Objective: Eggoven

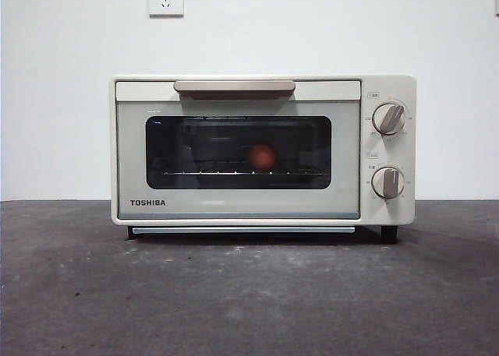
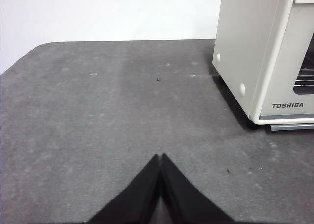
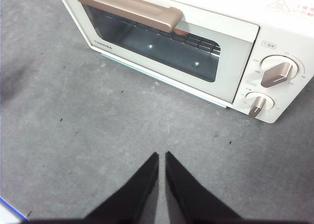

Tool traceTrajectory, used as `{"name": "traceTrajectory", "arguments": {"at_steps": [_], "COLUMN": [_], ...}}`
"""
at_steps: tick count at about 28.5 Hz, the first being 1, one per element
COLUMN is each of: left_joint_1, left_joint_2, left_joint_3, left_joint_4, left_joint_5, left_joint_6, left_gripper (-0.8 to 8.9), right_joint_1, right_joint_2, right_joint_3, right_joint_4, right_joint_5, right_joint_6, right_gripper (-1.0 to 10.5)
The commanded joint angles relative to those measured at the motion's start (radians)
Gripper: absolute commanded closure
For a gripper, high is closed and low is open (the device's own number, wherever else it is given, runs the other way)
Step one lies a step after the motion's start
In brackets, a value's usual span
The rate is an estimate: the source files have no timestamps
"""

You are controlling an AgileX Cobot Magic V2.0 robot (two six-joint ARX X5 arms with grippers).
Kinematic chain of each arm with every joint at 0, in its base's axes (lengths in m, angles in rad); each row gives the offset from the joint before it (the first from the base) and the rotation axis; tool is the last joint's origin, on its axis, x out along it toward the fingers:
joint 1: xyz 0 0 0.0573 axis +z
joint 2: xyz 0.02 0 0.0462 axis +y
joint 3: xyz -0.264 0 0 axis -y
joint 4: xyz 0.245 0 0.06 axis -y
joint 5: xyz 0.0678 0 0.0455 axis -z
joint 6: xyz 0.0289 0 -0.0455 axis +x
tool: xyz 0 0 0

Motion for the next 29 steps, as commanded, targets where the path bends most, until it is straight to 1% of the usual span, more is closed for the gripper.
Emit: {"name": "traceTrajectory", "arguments": {"at_steps": [1, 7, 9, 10, 11, 13, 14, 16, 18, 20, 22, 24, 27, 29], "left_joint_1": [0.002, 0.002, 0.002, 0.002, 0.002, 0.002, 0.002, 0.002, 0.002, 0.002, 0.002, 0.002, 0.002, 0.002], "left_joint_2": [-0.001, -0.001, -0.001, -0.001, -0.001, -0.001, -0.001, -0.001, -0.001, -0.001, -0.001, -0.001, -0.001, -0.001], "left_joint_3": [-0.027, -0.027, -0.027, -0.027, -0.027, -0.027, -0.027, -0.027, -0.027, -0.027, -0.027, -0.027, -0.027, -0.027], "left_joint_4": [0.002, 0.003, 0.003, 0.003, 0.003, 0.003, 0.003, 0.003, 0.002, 0.003, 0.003, 0.003, 0.003, 0.003], "left_joint_5": [0.001, 0.0, 0.0, 0.0, 0.0, 0.001, 0.001, 0.001, 0.0, 0.0, 0.0, 0.001, 0.0, 0.0], "left_joint_6": [0.0, 0.0, 0.0, 0.0, 0.0, 0.0, 0.0, 0.0, 0.0, 0.0, 0.0, 0.0, 0.0, 0.0], "left_gripper": [8.06, 8.06, 8.06, 8.06, 8.06, 8.06, 8.06, 8.06, 8.06, 8.06, 8.06, 8.06, 8.06, 8.06], "right_joint_1": [0.009, 0.009, 0.009, 0.003, -0.014, -0.064, -0.103, -0.189, -0.29, -0.376, -0.468, -0.542, -0.616, -0.653], "right_joint_2": [0.005, 0.005, -0.002, -0.014, -0.037, -0.082, -0.105, -0.156, -0.22, -0.285, -0.365, -0.443, -0.542, -0.607], "right_joint_3": [0.016, 0.016, 0.016, 0.016, 0.016, 0.012, 0.005, -0.029, -0.097, -0.173, -0.275, -0.378, -0.519, -0.617], "right_joint_4": [0.01, 0.009, 0.006, 0.016, 0.019, 0.048, 0.08, 0.157, 0.249, 0.328, 0.41, 0.484, 0.592, 0.668], "right_joint_5": [0.003, 0.004, 0.004, 0.018, 0.05, 0.124, 0.143, 0.113, 0.031, -0.021, -0.026, -0.024, -0.024, -0.025], "right_joint_6": [-0.008, -0.013, -0.028, -0.057, -0.078, -0.108, -0.118, -0.124, -0.124, -0.124, -0.129, -0.156, -0.189, -0.192], "right_gripper": [9.4, 9.4, 9.4, 9.4, 9.4, 9.4, 9.4, 9.4, 9.4, 9.4, 9.4, 9.4, 9.4, 9.4]}}
